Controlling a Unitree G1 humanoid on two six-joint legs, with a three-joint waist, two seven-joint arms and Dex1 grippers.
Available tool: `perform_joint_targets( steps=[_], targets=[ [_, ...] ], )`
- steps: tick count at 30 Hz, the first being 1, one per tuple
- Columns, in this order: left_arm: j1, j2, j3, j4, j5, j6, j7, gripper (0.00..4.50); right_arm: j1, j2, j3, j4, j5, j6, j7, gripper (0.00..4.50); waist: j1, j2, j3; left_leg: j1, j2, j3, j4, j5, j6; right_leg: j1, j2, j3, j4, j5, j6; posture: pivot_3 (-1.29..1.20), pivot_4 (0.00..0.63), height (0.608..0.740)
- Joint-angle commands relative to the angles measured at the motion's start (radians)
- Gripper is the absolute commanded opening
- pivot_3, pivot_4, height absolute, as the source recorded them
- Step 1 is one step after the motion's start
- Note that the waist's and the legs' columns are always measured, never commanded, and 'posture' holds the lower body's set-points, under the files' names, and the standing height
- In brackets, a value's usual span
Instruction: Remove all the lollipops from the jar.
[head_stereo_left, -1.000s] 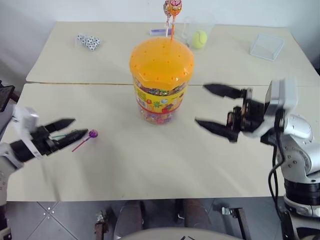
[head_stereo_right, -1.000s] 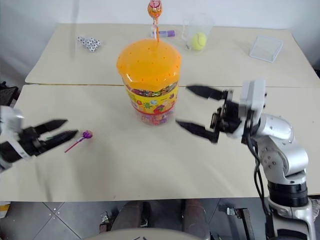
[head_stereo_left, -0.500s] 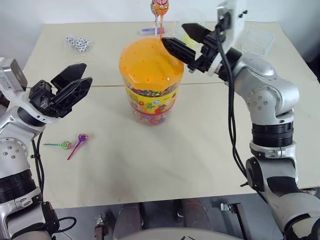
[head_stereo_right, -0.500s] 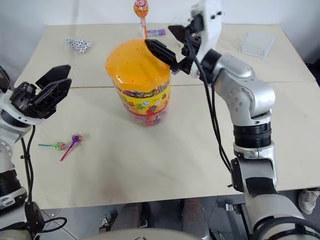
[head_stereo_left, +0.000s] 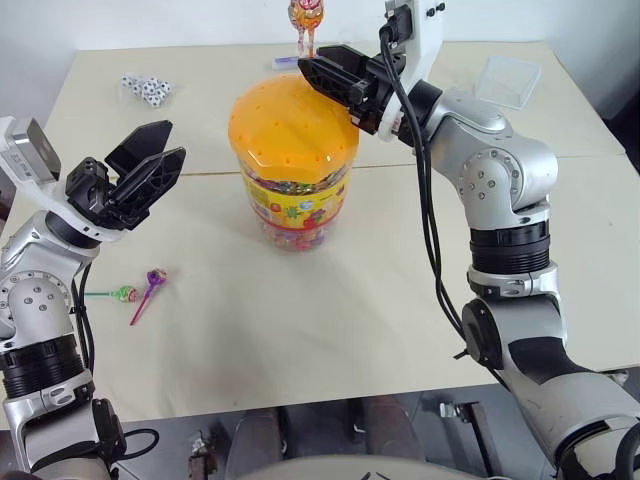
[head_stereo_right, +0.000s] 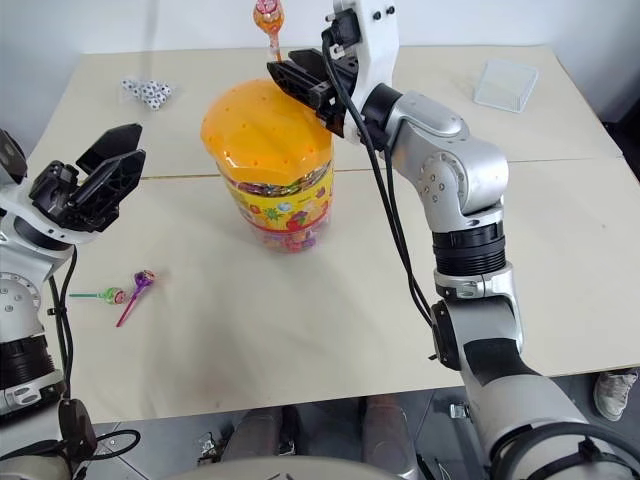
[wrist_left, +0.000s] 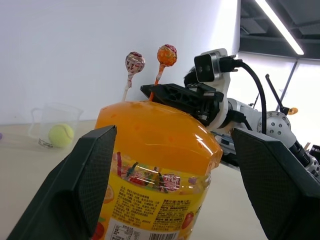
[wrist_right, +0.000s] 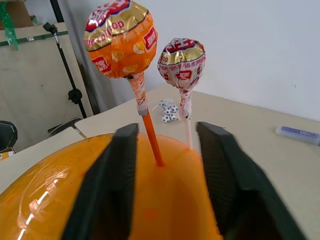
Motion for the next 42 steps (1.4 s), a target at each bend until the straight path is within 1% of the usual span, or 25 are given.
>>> perform_joint_targets(
  steps=[1, 2, 3, 5, 6, 8, 10, 11, 12, 13, 14, 16, 18, 20, 22, 24, 25, 27, 29, 31, 33, 35, 38, 40, 42],
  targets=[
    [-0.020, -0.004, 0.015, -0.012, -0.010, -0.025, -0.007, 3.89, -0.031, 0.002, -0.015, -0.026, -0.004, -0.024, 0.021, 0.51, -0.001, 0.000, 0.000, 0.000, 0.000, 0.000, 0.000, 0.000, 0.000, 0.000, 0.000, 0.000, 0.000, 0.000, 0.000, 0.00, 0.150, 0.740],
    [-0.021, -0.007, 0.017, -0.011, -0.016, -0.024, -0.007, 3.89, -0.030, 0.001, -0.020, -0.027, -0.005, -0.031, 0.025, 0.19, -0.001, 0.000, 0.000, 0.000, 0.000, 0.000, 0.000, 0.000, 0.000, 0.000, 0.000, 0.000, 0.000, 0.000, 0.000, 0.00, 0.150, 0.740],
    [-0.021, -0.008, 0.015, -0.009, -0.016, -0.026, -0.010, 3.89, -0.030, 0.002, -0.033, -0.027, -0.001, -0.055, 0.035, 0.08, 0.000, 0.000, 0.000, 0.000, 0.000, 0.000, 0.000, 0.000, 0.000, 0.000, 0.000, 0.000, 0.000, 0.000, 0.000, 0.00, 0.150, 0.740],
    [-0.022, -0.007, 0.010, -0.007, -0.016, -0.025, -0.020, 3.89, -0.030, 0.007, -0.068, -0.026, 0.016, -0.104, 0.053, 0.08, 0.000, 0.000, 0.000, 0.000, 0.000, 0.000, 0.000, 0.000, 0.000, 0.000, 0.000, 0.000, 0.000, 0.000, 0.000, 0.00, 0.150, 0.740],
    [-0.022, -0.010, 0.004, -0.004, -0.008, -0.039, -0.038, 3.89, -0.024, 0.002, -0.113, -0.039, 0.049, -0.135, 0.071, 0.08, 0.000, 0.000, 0.000, 0.000, 0.000, 0.000, 0.000, 0.000, 0.000, 0.000, 0.000, 0.000, 0.000, 0.000, 0.000, 0.00, 0.150, 0.740],
    [-0.018, 0.000, -0.018, -0.005, 0.006, -0.039, -0.072, 3.89, 0.013, -0.072, -0.177, -0.089, 0.107, -0.105, 0.125, 0.08, 0.007, 0.000, 0.000, 0.000, 0.000, 0.000, 0.000, 0.000, 0.000, 0.000, 0.000, 0.000, 0.000, 0.000, 0.000, 0.00, 0.150, 0.740],
    [-0.016, 0.010, -0.037, -0.011, 0.013, -0.039, -0.104, 3.89, 0.065, -0.173, -0.214, -0.130, 0.122, -0.083, 0.186, 0.08, 0.022, 0.000, 0.000, 0.000, -0.001, -0.001, 0.000, 0.000, 0.000, 0.000, 0.000, 0.000, -0.001, 0.000, 0.000, 0.00, 0.150, 0.740],
    [-0.009, 0.020, -0.062, -0.020, 0.042, -0.061, -0.137, 3.89, 0.103, -0.261, -0.228, -0.137, 0.112, -0.037, 0.202, 0.08, 0.026, 0.000, 0.000, -0.001, -0.001, -0.001, 0.000, 0.000, 0.001, 0.001, -0.001, 0.000, -0.001, 0.000, 0.000, 0.00, 0.150, 0.740],
    [0.006, 0.038, -0.096, -0.034, 0.078, -0.079, -0.180, 3.89, 0.168, -0.393, -0.224, -0.148, 0.091, 0.039, 0.243, 0.08, 0.033, 0.000, 0.000, 0.000, -0.001, -0.001, 0.000, -0.001, 0.001, 0.001, -0.001, 0.000, -0.002, 0.000, 0.000, 0.00, 0.150, 0.740],
    [0.017, 0.051, -0.121, -0.043, 0.104, -0.092, -0.210, 3.89, 0.212, -0.485, -0.218, -0.154, 0.079, 0.093, 0.269, 0.08, 0.040, -0.001, 0.000, -0.001, -0.001, -0.001, 0.000, -0.001, 0.001, 0.001, -0.001, 0.000, -0.002, 0.000, 0.001, 0.00, 0.150, 0.740],
    [0.024, 0.049, -0.140, -0.044, 0.140, -0.140, -0.240, 3.89, 0.305, -0.605, -0.199, -0.169, 0.029, 0.084, 0.329, 0.08, 0.045, -0.001, 0.000, -0.001, -0.001, -0.001, 0.000, -0.001, 0.001, 0.001, -0.001, 0.000, -0.003, 0.000, 0.001, 0.00, 0.150, 0.740],
    [0.039, 0.055, -0.161, -0.044, 0.169, -0.174, -0.278, 3.89, 0.467, -0.769, -0.191, -0.178, -0.021, 0.092, 0.397, 0.08, 0.057, 0.000, 0.001, -0.001, -0.001, 0.001, -0.001, -0.001, 0.002, 0.001, -0.001, 0.000, -0.007, 0.000, 0.001, 0.00, 0.150, 0.740],
    [0.054, 0.067, -0.172, -0.052, 0.188, -0.195, -0.309, 3.89, 0.594, -0.851, -0.202, -0.158, -0.062, 0.063, 0.428, 0.08, 0.053, 0.000, 0.001, -0.001, 0.000, 0.003, -0.002, -0.001, 0.001, 0.001, 0.000, 0.000, -0.007, 0.000, 0.001, 0.00, 0.150, 0.740],
    [0.069, 0.081, -0.172, -0.062, 0.194, -0.194, -0.323, 3.89, 0.752, -0.908, -0.204, -0.130, -0.136, -0.014, 0.454, 0.08, 0.046, 0.000, 0.001, 0.002, 0.001, 0.008, -0.002, -0.001, 0.000, 0.001, 0.000, 0.001, -0.007, 0.000, 0.001, 0.00, 0.150, 0.740],
    [0.082, 0.092, -0.171, -0.071, 0.196, -0.190, -0.327, 3.89, 0.854, -0.918, -0.216, -0.092, -0.172, -0.057, 0.455, 0.08, 0.040, 0.000, 0.001, 0.003, 0.001, 0.008, -0.001, 0.000, 0.000, 0.001, 0.000, 0.002, -0.006, 0.000, 0.001, 0.00, 0.150, 0.740],
    [0.088, 0.094, -0.169, -0.068, 0.199, -0.196, -0.326, 3.89, 0.899, -0.897, -0.232, -0.052, -0.189, -0.093, 0.442, 0.08, 0.036, 0.001, 0.001, 0.003, 0.001, 0.008, 0.001, 0.000, 0.000, 0.001, 0.000, 0.003, -0.005, 0.000, 0.001, 0.00, 0.150, 0.740],
    [0.090, 0.095, -0.169, -0.066, 0.204, -0.201, -0.325, 3.89, 0.911, -0.887, -0.236, -0.035, -0.194, -0.106, 0.439, 0.27, 0.035, 0.001, 0.001, 0.003, 0.001, 0.009, 0.001, 0.000, 0.000, 0.001, 0.000, 0.003, -0.005, 0.000, 0.001, 0.00, 0.150, 0.740],
    [0.088, 0.094, -0.167, -0.066, 0.201, -0.198, -0.314, 3.89, 0.915, -0.862, -0.249, -0.019, -0.187, -0.132, 0.439, 0.72, 0.034, 0.001, 0.001, 0.003, 0.001, 0.008, 0.001, 0.000, 0.000, 0.001, 0.000, 0.003, -0.005, 0.000, 0.001, 0.00, 0.150, 0.740],
    [0.085, 0.095, -0.164, -0.070, 0.195, -0.192, -0.306, 3.89, 0.909, -0.852, -0.264, -0.034, -0.148, -0.090, 0.464, 1.33, 0.035, 0.001, 0.001, 0.003, 0.001, 0.008, 0.002, 0.000, 0.000, 0.001, 0.000, 0.003, -0.004, 0.000, 0.001, 0.00, 0.150, 0.740],
    [0.085, 0.094, -0.151, -0.071, 0.182, -0.177, -0.284, 3.89, 0.889, -0.840, -0.278, -0.044, -0.135, -0.100, 0.466, 2.07, 0.035, 0.001, 0.001, 0.003, 0.001, 0.008, 0.002, 0.000, 0.000, 0.001, 0.000, 0.003, -0.004, 0.000, 0.001, 0.00, 0.150, 0.740],
    [0.085, 0.093, -0.133, -0.068, 0.163, -0.160, -0.261, 3.89, 0.868, -0.828, -0.294, -0.070, -0.109, -0.142, 0.504, 2.79, 0.036, 0.001, 0.001, 0.002, 0.001, 0.007, 0.002, 0.000, 0.000, 0.001, 0.000, 0.003, -0.004, 0.000, 0.001, 0.00, 0.150, 0.740],
    [0.076, 0.077, -0.090, -0.057, 0.117, -0.129, -0.207, 3.89, 0.788, -0.779, -0.328, -0.115, -0.029, -0.167, 0.527, 3.41, 0.035, 0.001, 0.001, 0.002, 0.001, 0.007, 0.002, 0.000, 0.000, 0.001, 0.000, 0.003, -0.004, 0.000, 0.001, 0.00, 0.150, 0.740],
    [0.058, 0.044, -0.023, -0.040, 0.043, -0.082, -0.118, 3.89, 0.641, -0.698, -0.344, -0.175, 0.083, -0.147, 0.531, 3.41, 0.031, 0.002, 0.002, 0.002, 0.001, 0.007, 0.002, 0.000, 0.000, 0.001, 0.000, 0.003, -0.003, 0.000, 0.001, 0.00, 0.150, 0.740],
    [0.035, 0.007, 0.031, -0.014, -0.012, -0.065, -0.038, 3.89, 0.457, -0.582, -0.303, -0.190, 0.154, -0.099, 0.449, 3.41, 0.029, 0.002, 0.002, 0.002, 0.001, 0.005, 0.003, 0.000, 0.000, 0.001, 0.000, 0.002, -0.002, 0.000, 0.001, 0.00, 0.150, 0.740],
    [0.016, -0.022, 0.071, 0.005, -0.049, -0.056, 0.024, 3.89, 0.302, -0.472, -0.249, -0.175, 0.169, -0.070, 0.379, 3.41, 0.031, 0.002, 0.002, 0.002, 0.001, 0.005, 0.003, 0.000, 0.000, 0.001, 0.000, 0.002, -0.002, 0.000, 0.001, 0.00, 0.150, 0.740]
  ],
)
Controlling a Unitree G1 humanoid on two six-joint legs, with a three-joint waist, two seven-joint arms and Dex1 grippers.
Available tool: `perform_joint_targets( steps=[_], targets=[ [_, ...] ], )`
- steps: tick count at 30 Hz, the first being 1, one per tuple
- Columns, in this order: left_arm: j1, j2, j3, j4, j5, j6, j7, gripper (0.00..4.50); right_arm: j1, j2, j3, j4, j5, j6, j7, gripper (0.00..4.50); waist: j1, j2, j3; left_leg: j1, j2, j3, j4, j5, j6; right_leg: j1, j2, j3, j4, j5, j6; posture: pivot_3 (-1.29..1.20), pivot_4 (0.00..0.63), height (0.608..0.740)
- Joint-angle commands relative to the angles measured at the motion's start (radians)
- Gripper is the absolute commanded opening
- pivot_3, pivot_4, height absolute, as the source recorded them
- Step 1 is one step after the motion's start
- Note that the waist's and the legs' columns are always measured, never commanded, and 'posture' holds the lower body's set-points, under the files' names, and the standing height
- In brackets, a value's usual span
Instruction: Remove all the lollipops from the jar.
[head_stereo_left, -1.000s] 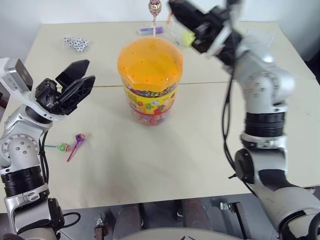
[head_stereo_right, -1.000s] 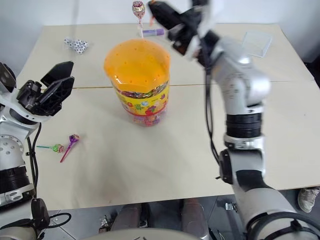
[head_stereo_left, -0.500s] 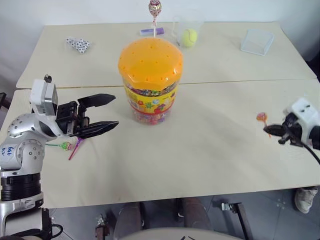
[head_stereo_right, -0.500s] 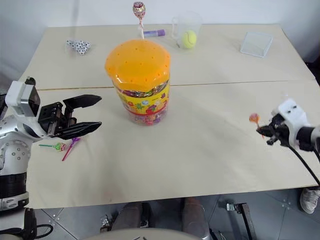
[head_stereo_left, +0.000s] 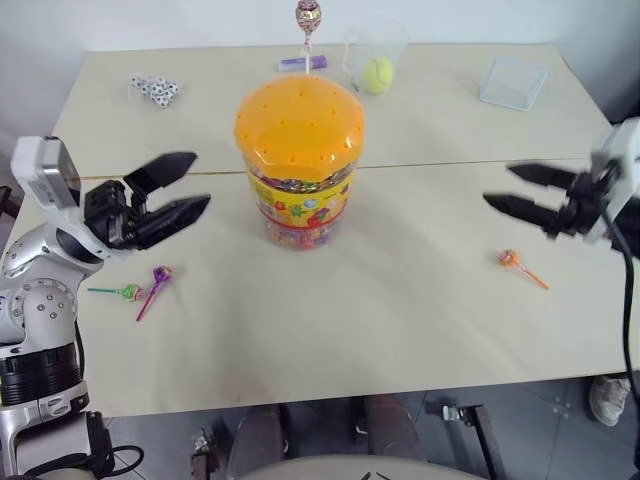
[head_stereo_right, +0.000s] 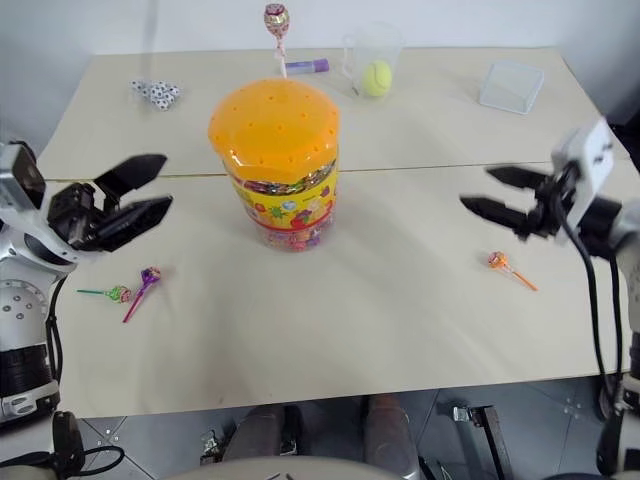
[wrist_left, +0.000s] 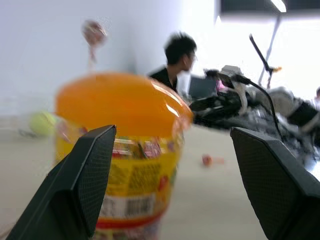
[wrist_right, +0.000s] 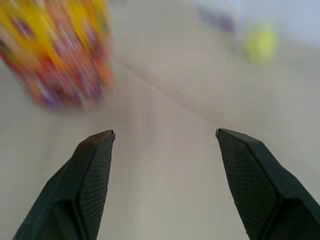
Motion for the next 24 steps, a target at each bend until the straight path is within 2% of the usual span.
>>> perform_joint_targets(
  steps=[1, 7, 15, 19, 24],
  targets=[
    [-0.028, -0.028, 0.076, 0.012, -0.079, 0.015, 0.093, 3.89, -0.198, 0.134, 0.073, -0.001, 0.039, 0.042, -0.113, 3.41, 0.000, 0.000, 0.000, 0.000, 0.000, -0.001, 0.000, 0.000, 0.000, 0.000, 0.000, -0.001, 0.000, 0.000, 0.000, 0.00, 0.150, 0.740],
    [-0.015, -0.044, 0.051, -0.012, -0.069, 0.019, 0.092, 3.89, -0.502, 0.428, 0.249, 0.253, -0.092, 0.091, -0.288, 3.41, -0.001, 0.000, 0.000, -0.002, -0.001, -0.002, -0.001, 0.000, 0.000, -0.001, 0.000, -0.004, 0.001, 0.000, 0.000, 0.00, 0.150, 0.740],
    [0.007, -0.045, 0.054, -0.061, -0.078, 0.017, 0.103, 3.89, -0.673, 0.561, 0.280, 0.501, -0.193, 0.054, -0.328, 3.41, -0.015, -0.001, 0.000, -0.003, -0.001, -0.004, -0.001, 0.000, 0.000, -0.001, 0.000, -0.006, 0.001, 0.000, 0.000, 0.00, 0.150, 0.740],
    [0.013, -0.049, 0.058, -0.076, -0.081, 0.012, 0.112, 3.89, -0.702, 0.579, 0.265, 0.544, -0.214, 0.017, -0.310, 2.49, -0.031, -0.001, 0.000, -0.002, 0.000, -0.005, -0.002, 0.000, -0.001, -0.001, 0.000, -0.006, 0.001, 0.000, 0.000, 0.00, 0.150, 0.740],
    [0.008, -0.048, 0.058, -0.072, -0.078, 0.006, 0.112, 3.89, -0.705, 0.582, 0.261, 0.555, -0.228, -0.023, -0.282, 0.81, -0.035, -0.001, 0.000, -0.002, 0.000, -0.004, -0.003, 0.000, -0.001, -0.001, 0.000, -0.006, 0.001, 0.000, 0.000, 0.00, 0.150, 0.740]
  ],
)
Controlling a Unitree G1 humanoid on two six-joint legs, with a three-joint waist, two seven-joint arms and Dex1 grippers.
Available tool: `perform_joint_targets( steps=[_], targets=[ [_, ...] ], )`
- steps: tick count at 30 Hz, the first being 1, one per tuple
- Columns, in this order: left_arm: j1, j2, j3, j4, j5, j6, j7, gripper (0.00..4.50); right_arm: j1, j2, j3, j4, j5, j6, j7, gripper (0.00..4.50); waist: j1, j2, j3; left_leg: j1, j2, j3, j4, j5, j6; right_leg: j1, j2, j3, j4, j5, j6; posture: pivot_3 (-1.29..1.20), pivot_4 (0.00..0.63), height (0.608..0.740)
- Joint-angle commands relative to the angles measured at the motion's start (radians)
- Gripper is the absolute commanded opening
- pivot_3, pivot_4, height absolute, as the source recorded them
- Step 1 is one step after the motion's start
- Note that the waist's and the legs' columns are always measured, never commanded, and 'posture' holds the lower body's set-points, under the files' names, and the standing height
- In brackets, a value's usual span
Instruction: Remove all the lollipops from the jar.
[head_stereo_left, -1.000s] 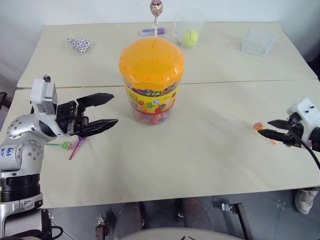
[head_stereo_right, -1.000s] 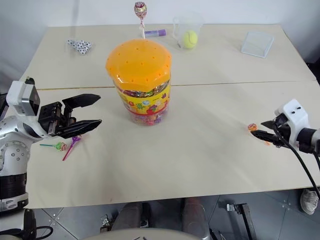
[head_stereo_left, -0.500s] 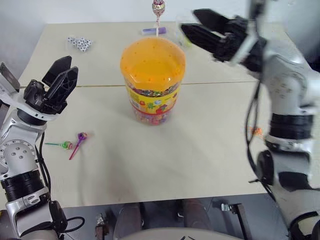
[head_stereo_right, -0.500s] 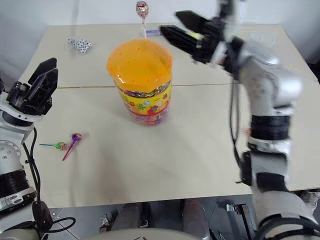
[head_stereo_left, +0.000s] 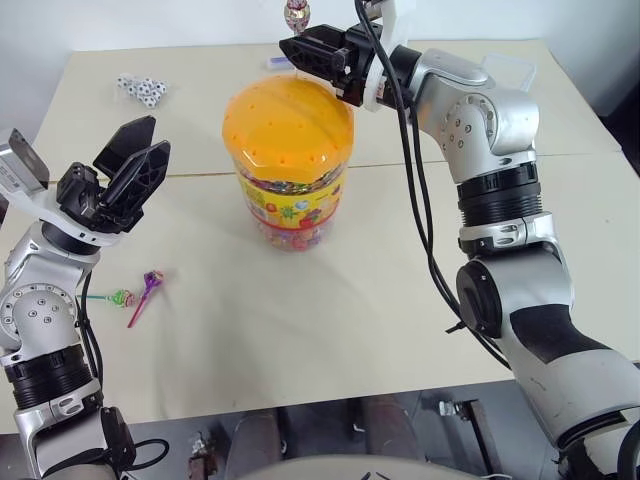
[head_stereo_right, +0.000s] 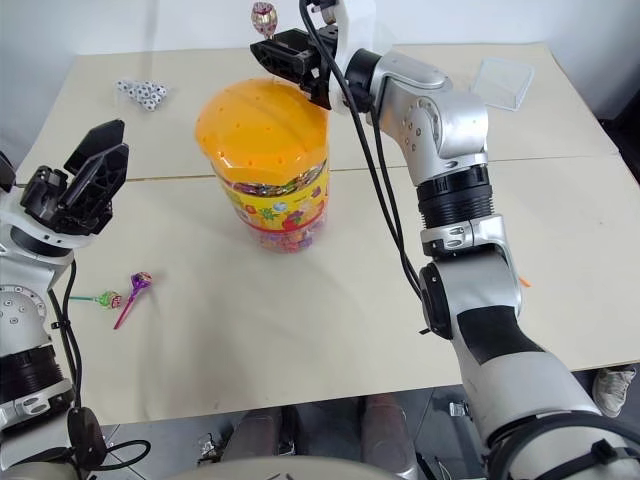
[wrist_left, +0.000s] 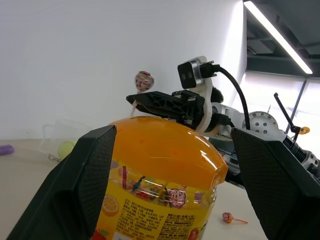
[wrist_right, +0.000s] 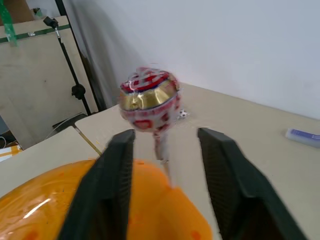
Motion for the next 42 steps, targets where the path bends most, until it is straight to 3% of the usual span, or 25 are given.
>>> perform_joint_targets(
  steps=[1, 2, 7, 9, 13, 17, 21, 25, 29, 34, 38, 40, 42],
  targets=[
    [-0.005, 0.003, 0.018, -0.028, -0.018, -0.017, -0.005, 3.89, -0.029, 0.010, -0.030, -0.013, -0.001, -0.065, 0.028, 0.45, -0.001, 0.000, 0.000, 0.000, 0.000, 0.000, 0.000, 0.000, 0.000, 0.000, 0.000, 0.000, 0.000, 0.000, 0.000, 0.00, 0.150, 0.740],
    [-0.011, 0.001, 0.015, -0.023, -0.016, -0.022, -0.008, 3.89, -0.030, 0.010, -0.049, -0.016, 0.006, -0.106, 0.038, 0.12, -0.001, 0.000, 0.000, 0.000, 0.000, 0.000, 0.000, 0.000, 0.000, 0.000, 0.000, 0.000, 0.000, 0.000, 0.000, 0.00, 0.150, 0.740],
    [-0.031, 0.006, -0.012, -0.016, -0.010, -0.026, -0.068, 3.89, -0.009, -0.046, -0.194, -0.053, 0.098, -0.258, 0.138, 0.05, 0.007, 0.000, 0.000, 0.000, 0.000, 0.000, 0.000, 0.000, 0.000, 0.000, 0.000, 0.000, 0.000, 0.000, 0.000, 0.00, 0.150, 0.740],
    [-0.032, 0.020, -0.029, -0.016, -0.004, -0.022, -0.115, 3.89, 0.013, -0.114, -0.217, -0.069, 0.119, -0.238, 0.205, 0.05, 0.015, 0.000, 0.000, -0.001, -0.001, -0.001, 0.000, 0.000, 0.000, 0.000, -0.001, 0.000, -0.001, 0.000, 0.000, 0.00, 0.150, 0.740],
    [-0.010, 0.100, -0.116, -0.033, 0.074, -0.026, -0.244, 3.89, 0.098, -0.351, -0.137, -0.122, 0.053, -0.125, 0.353, 0.05, 0.021, -0.001, 0.001, -0.001, -0.001, 0.000, 0.000, 0.000, 0.001, 0.000, -0.001, 0.000, -0.002, 0.000, 0.000, 0.00, 0.150, 0.740],
    [0.006, 0.176, -0.244, -0.043, 0.236, -0.156, -0.424, 3.89, 0.473, -0.787, -0.049, -0.381, -0.021, 0.181, 0.454, 0.05, 0.045, 0.000, 0.001, 0.000, 0.000, 0.001, -0.002, 0.000, 0.001, 0.000, 0.000, 0.000, -0.003, 0.000, 0.000, 0.00, 0.150, 0.740],
    [0.028, 0.179, -0.301, -0.033, 0.311, -0.243, -0.485, 3.89, 0.766, -0.940, -0.075, -0.510, -0.091, 0.152, 0.425, 0.05, 0.043, 0.003, 0.002, 0.000, 0.000, 0.008, -0.003, -0.001, 0.000, -0.001, -0.001, 0.001, -0.007, 0.000, 0.000, 0.00, 0.150, 0.740],
    [0.020, 0.155, -0.302, -0.008, 0.324, -0.266, -0.464, 3.89, 0.953, -0.947, -0.146, -0.530, -0.116, 0.108, 0.382, 0.05, 0.031, 0.003, 0.002, 0.004, 0.001, 0.013, -0.001, 0.000, 0.000, -0.002, 0.000, 0.006, -0.003, 0.000, -0.001, 0.00, 0.150, 0.740],
    [0.023, 0.146, -0.285, 0.014, 0.315, -0.258, -0.443, 3.89, 1.024, -0.912, -0.173, -0.453, -0.136, 0.053, 0.347, 0.05, 0.037, 0.003, 0.002, 0.003, 0.001, 0.013, 0.000, 0.000, 0.000, -0.002, -0.001, 0.007, -0.002, 0.000, -0.001, 0.00, 0.150, 0.740],
    [0.056, 0.163, -0.258, 0.012, 0.327, -0.261, -0.432, 3.89, 1.063, -0.892, -0.231, -0.436, -0.088, -0.012, 0.385, 1.37, 0.043, 0.003, 0.002, 0.002, 0.001, 0.013, 0.001, -0.001, 0.001, -0.003, -0.001, 0.006, -0.002, 0.000, 0.000, 0.00, 0.150, 0.740],
    [0.077, 0.182, -0.248, 0.066, 0.482, -0.361, -0.315, 3.89, 1.058, -0.769, -0.339, -0.523, 0.035, -0.313, 0.531, 2.70, 0.044, 0.003, 0.002, 0.002, 0.001, 0.012, 0.002, -0.001, 0.001, -0.003, 0.000, 0.006, -0.002, 0.000, 0.000, 0.00, 0.150, 0.740],
    [0.096, 0.177, -0.224, 0.088, 0.518, -0.406, -0.263, 3.89, 1.048, -0.687, -0.348, -0.564, 0.074, -0.388, 0.540, 2.70, 0.041, 0.003, 0.002, 0.003, 0.001, 0.013, 0.002, -0.001, 0.001, -0.003, 0.000, 0.007, -0.002, 0.000, 0.000, 0.00, 0.150, 0.740],
    [0.166, 0.179, -0.198, 0.091, 0.554, -0.427, -0.218, 3.89, 1.054, -0.604, -0.286, -0.670, 0.174, -0.322, 0.564, 2.88, 0.037, 0.003, 0.002, 0.003, 0.001, 0.013, 0.002, -0.001, 0.001, -0.003, -0.001, 0.006, -0.002, 0.000, 0.000, 0.00, 0.150, 0.740]
  ],
)
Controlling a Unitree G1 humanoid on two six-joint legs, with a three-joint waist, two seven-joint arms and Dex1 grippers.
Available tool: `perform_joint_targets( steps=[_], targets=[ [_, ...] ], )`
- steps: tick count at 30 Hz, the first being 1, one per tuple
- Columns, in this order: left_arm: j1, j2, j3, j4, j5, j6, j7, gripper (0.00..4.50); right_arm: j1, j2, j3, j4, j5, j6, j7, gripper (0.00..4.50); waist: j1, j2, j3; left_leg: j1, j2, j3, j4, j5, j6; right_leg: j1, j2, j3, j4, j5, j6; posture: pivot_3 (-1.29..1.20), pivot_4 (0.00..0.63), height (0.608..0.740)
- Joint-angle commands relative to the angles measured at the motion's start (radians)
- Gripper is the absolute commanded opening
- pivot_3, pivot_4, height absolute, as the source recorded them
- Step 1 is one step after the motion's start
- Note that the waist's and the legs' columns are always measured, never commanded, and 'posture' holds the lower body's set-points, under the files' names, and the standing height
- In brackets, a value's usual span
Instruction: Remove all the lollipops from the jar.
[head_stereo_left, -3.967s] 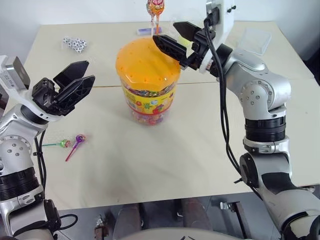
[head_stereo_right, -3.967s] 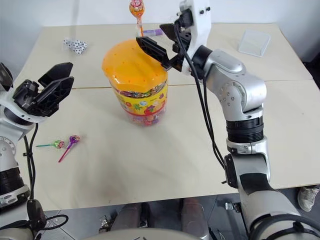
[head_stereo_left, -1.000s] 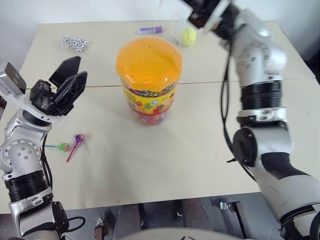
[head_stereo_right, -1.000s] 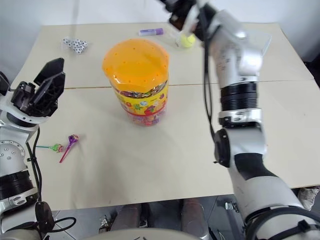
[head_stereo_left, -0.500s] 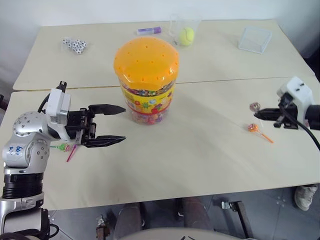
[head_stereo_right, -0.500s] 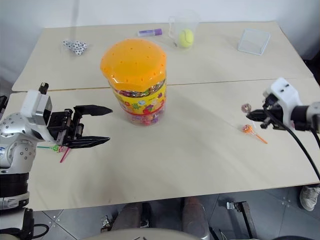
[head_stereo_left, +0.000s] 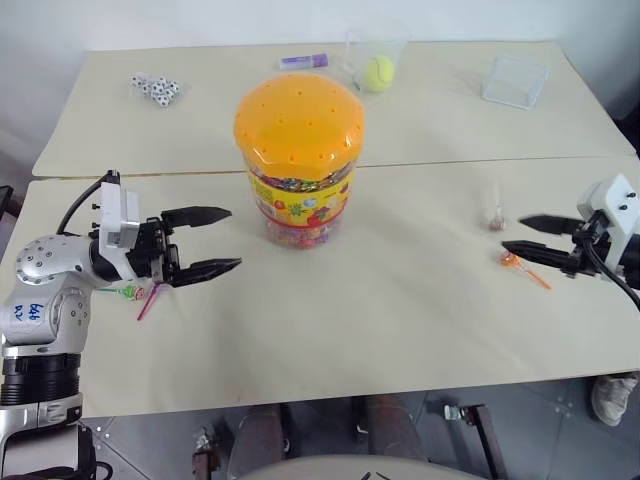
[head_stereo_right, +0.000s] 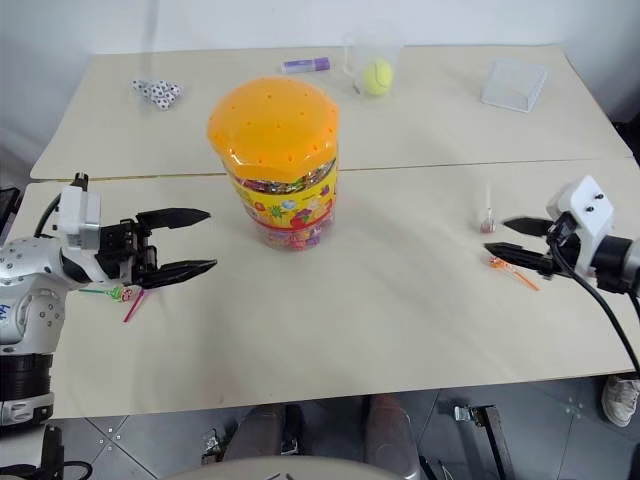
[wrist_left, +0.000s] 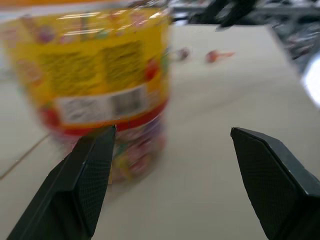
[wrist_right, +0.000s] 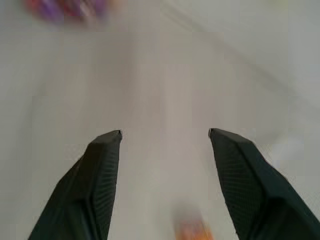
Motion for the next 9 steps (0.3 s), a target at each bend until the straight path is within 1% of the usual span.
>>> perform_joint_targets(
  steps=[1, 2, 3, 4, 5, 6, 9],
  targets=[
    [0.098, 0.007, 0.066, -0.006, 0.057, -0.044, 0.079, 3.89, -0.004, 0.113, 0.065, -0.157, 0.118, -0.024, 0.042, 3.04, -0.004, 0.000, 0.000, 0.001, 0.000, 0.000, -0.001, 0.000, 0.000, 0.000, 0.000, 0.000, 0.000, 0.000, 0.000, 0.00, 0.150, 0.740],
    [0.120, 0.006, 0.072, -0.010, 0.063, -0.043, 0.094, 3.89, -0.004, 0.147, 0.089, -0.178, 0.114, -0.056, 0.048, 3.23, -0.005, 0.000, 0.000, 0.001, 0.000, 0.000, -0.001, 0.000, 0.000, 0.000, 0.000, 0.000, 0.000, 0.000, 0.000, 0.00, 0.150, 0.740],
    [0.136, -0.001, 0.076, -0.012, 0.070, -0.048, 0.114, 3.89, 0.003, 0.157, 0.119, -0.185, 0.102, -0.066, 0.070, 3.55, -0.004, 0.000, 0.000, 0.001, 0.000, 0.000, -0.002, 0.000, 0.000, 0.000, 0.000, -0.001, 0.000, 0.000, 0.000, 0.00, 0.150, 0.740],
    [0.158, -0.011, 0.083, -0.017, 0.078, -0.047, 0.144, 3.89, 0.002, 0.178, 0.166, -0.167, 0.063, -0.126, 0.111, 3.87, -0.003, 0.000, 0.000, 0.000, 0.000, -0.001, -0.001, 0.000, 0.000, 0.000, 0.000, -0.001, 0.000, 0.000, 0.000, 0.00, 0.150, 0.740],
    [0.192, -0.022, 0.089, -0.041, 0.090, -0.049, 0.175, 3.89, -0.004, 0.197, 0.213, -0.137, 0.038, -0.148, 0.139, 4.21, 0.001, 0.000, 0.000, 0.000, 0.000, -0.001, -0.001, 0.000, 0.000, -0.001, 0.000, -0.001, 0.000, 0.000, 0.000, 0.00, 0.150, 0.740],
    [0.217, -0.029, 0.092, -0.059, 0.097, -0.050, 0.197, 3.89, -0.009, 0.210, 0.246, -0.114, 0.022, -0.168, 0.158, 4.46, 0.003, -0.001, 0.000, -0.001, 0.000, -0.001, 0.000, 0.000, 0.000, -0.001, 0.000, -0.001, 0.000, 0.000, 0.000, 0.00, 0.150, 0.740],
    [0.280, -0.053, 0.097, -0.120, 0.108, -0.059, 0.244, 3.89, -0.037, 0.249, 0.303, -0.020, -0.038, -0.297, 0.205, 4.46, 0.008, -0.001, 0.000, -0.001, 0.000, -0.001, 0.002, -0.001, 0.002, 0.000, -0.001, -0.001, 0.000, 0.000, 0.001, 0.00, 0.150, 0.740]
  ],
)
